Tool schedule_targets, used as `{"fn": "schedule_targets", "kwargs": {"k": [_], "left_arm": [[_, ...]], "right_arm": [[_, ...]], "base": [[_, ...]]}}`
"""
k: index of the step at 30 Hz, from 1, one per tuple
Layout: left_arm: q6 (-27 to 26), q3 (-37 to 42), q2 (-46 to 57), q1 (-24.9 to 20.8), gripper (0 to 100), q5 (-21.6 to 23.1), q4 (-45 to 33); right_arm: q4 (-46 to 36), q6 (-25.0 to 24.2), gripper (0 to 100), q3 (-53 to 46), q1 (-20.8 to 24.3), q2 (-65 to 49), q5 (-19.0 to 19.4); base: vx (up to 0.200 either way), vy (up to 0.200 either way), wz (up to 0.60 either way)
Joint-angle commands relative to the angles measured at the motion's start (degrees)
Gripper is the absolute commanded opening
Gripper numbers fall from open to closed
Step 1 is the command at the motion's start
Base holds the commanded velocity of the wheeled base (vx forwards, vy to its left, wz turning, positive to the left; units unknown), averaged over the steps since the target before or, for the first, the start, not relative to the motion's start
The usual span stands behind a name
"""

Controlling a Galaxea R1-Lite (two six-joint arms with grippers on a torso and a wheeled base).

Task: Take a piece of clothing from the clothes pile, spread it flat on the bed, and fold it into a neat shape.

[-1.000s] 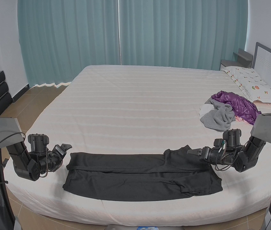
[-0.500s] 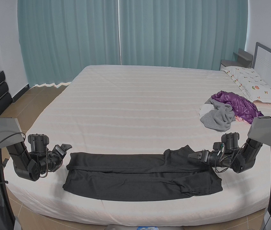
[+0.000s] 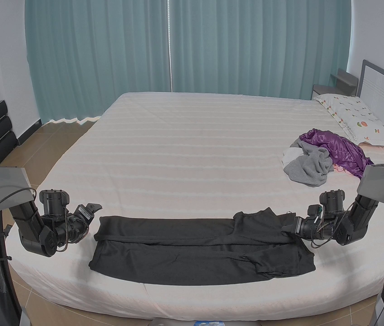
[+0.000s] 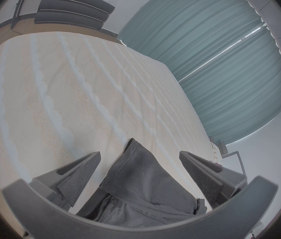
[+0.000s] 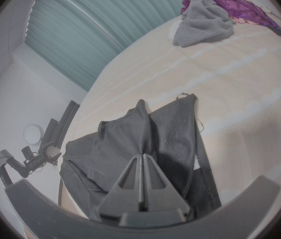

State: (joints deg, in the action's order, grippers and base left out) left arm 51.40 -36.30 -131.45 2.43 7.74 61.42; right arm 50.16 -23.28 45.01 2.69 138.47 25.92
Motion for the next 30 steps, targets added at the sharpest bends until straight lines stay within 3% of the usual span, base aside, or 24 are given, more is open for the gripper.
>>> {"fn": "schedule_targets", "kwargs": {"k": [1, 15, 22, 30], "left_arm": [[0.02, 0.00, -0.12, 0.04, 100, -0.01, 0.02], [0.02, 0.00, -0.12, 0.04, 100, -0.01, 0.02], [-0.42, 0.53, -0.12, -0.14, 100, -0.09, 0.11], [-0.68, 1.85, 0.14, -0.76, 100, -0.62, 0.99]], "right_arm": [[0.11, -0.01, 0, -1.59, -0.67, -1.89, 0.27], [0.99, 2.28, 0, -8.27, -1.55, -5.49, 2.91], [0.99, 6.06, 0, -10.82, -2.43, -5.85, 3.09], [0.99, 7.11, 0, -11.70, -3.05, -5.93, 3.09]], "base": [[0.000, 0.000, 0.00], [0.000, 0.000, 0.00], [0.000, 0.000, 0.00], [0.000, 0.000, 0.00]]}}
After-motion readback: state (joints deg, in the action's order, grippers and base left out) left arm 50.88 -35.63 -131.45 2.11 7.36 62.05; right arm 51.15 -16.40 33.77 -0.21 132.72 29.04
